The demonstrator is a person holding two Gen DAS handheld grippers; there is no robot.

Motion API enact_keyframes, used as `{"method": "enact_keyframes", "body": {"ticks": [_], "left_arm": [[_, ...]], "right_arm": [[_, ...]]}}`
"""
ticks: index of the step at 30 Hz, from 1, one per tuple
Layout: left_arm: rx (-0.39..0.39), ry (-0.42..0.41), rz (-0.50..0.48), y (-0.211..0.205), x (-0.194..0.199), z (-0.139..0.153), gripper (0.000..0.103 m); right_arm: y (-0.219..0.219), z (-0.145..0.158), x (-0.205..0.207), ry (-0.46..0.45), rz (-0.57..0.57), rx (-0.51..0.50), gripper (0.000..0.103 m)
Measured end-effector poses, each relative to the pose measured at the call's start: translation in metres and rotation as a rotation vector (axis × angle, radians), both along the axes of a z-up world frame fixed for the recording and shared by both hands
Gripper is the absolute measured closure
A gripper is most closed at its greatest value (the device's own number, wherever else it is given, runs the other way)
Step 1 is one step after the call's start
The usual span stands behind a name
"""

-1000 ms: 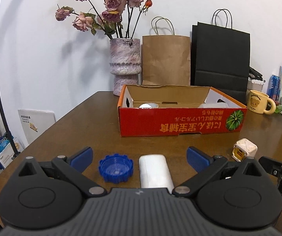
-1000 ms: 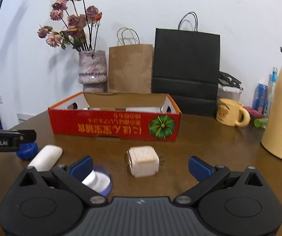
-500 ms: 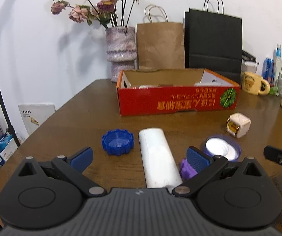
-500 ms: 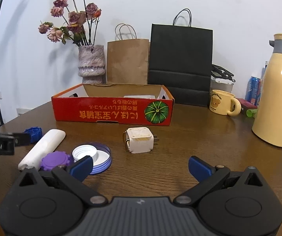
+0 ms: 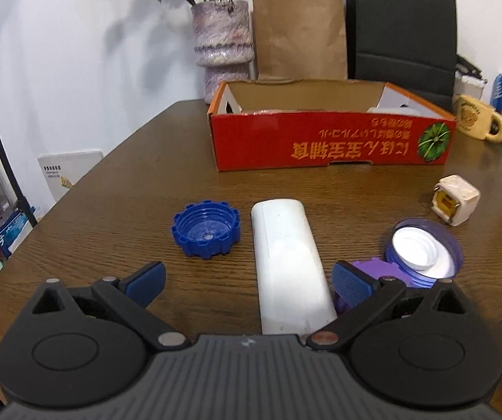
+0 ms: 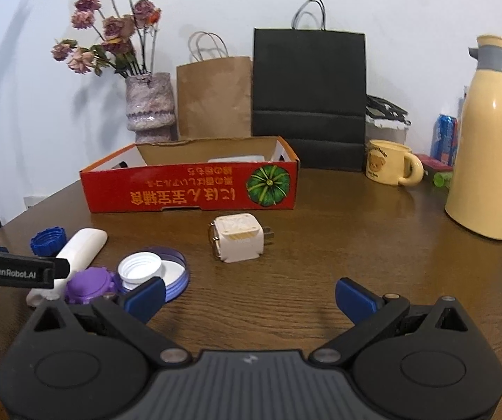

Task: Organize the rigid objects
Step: 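Grasp the white cylindrical bottle with the left tool while the right tool grasps the purple cap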

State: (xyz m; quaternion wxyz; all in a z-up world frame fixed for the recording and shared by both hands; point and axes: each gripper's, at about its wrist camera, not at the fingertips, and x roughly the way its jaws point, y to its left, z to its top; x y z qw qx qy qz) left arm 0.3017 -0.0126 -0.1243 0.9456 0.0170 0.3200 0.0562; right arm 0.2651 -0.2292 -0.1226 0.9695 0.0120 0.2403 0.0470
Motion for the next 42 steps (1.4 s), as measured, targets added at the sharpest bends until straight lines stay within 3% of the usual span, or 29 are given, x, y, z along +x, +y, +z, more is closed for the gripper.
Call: {"method": "enact_keyframes", "body": {"ticks": [10, 12, 14, 18, 20, 29, 42], "left_arm": [[-0.001, 0.054, 0.012, -0.006, 0.016, -0.008, 0.005], [-0.021, 0.049, 0.002, -0.005, 0.014, -0.008, 0.012], [-0.054, 0.044, -0.020, -0.005, 0.012, -0.007, 0.027], [-0.064, 0.030, -0.054, -0.009, 0.010, -0.006, 0.039], [-0.067, 0.022, -0.077, -0.011, 0.008, -0.006, 0.055], [-0.078, 0.009, -0.078, -0.009, 0.004, -0.004, 0.056], [-0.085, -0.083, -0.075, 0.001, -0.019, 0.014, 0.057]], "right_arm": [[-0.007, -0.005, 0.007, 0.043, -0.036, 0.032, 0.000], [-0.007, -0.005, 0.007, 0.047, -0.037, 0.037, 0.000], [-0.008, -0.005, 0.008, 0.051, -0.038, 0.040, 0.000], [-0.007, -0.006, 0.009, 0.057, -0.040, 0.043, 0.000], [-0.007, -0.006, 0.009, 0.060, -0.043, 0.044, 0.000], [-0.008, -0.007, 0.012, 0.074, -0.045, 0.050, 0.000], [0.002, -0.004, 0.008, 0.039, -0.018, 0.042, 0.000]]}}
